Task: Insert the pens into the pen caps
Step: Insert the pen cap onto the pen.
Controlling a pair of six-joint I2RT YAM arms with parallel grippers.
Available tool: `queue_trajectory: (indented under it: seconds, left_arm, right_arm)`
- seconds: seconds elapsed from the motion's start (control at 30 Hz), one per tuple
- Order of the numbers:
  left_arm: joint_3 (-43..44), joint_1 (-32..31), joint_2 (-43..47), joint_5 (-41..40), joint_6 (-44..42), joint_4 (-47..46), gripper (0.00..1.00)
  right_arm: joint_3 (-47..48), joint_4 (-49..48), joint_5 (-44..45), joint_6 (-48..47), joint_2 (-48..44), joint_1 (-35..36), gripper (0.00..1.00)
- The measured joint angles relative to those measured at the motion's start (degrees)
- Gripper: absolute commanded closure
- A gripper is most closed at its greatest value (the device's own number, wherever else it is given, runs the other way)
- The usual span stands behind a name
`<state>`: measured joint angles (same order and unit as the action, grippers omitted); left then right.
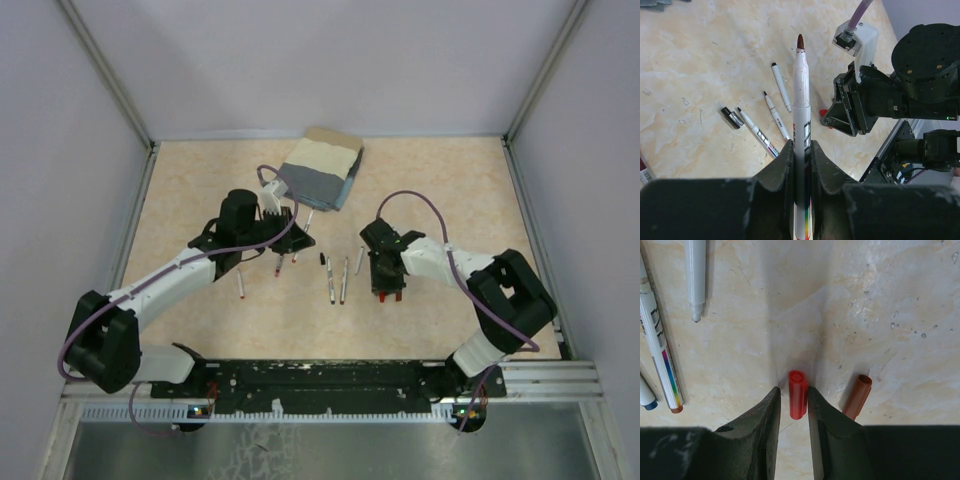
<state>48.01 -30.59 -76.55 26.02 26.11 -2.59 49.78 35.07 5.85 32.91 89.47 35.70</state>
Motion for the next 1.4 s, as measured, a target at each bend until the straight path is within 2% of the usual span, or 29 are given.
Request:
queue_trajectory:
  seconds: [0.2, 0.53, 1.0, 1.4]
  left_arm:
    - [0.0, 0.0, -0.35, 0.02, 0.0, 0.02, 1.0]
    - [0.0, 0.0, -0.59, 0.09, 0.0, 0.0, 1.0]
    - [0.0, 0.0, -1.33, 0.02, -0.44, 0.26, 1.0]
    - [0.63, 0.0, -0.87, -5.27, -4.24, 6.05, 1.0]
  right_arm:
    - [-0.31, 0.04, -0.2, 0.02, -0.33, 0.0, 0.74]
    - [-0.39, 0.2, 0.04, -0.42, -0.31, 0.0, 1.0]
    - [-1.79, -1.36, 0.81, -0.61, -3.69, 0.0, 1.0]
    - [-3.13, -12.48, 2.93, -0.33, -20.7, 0.0, 1.0]
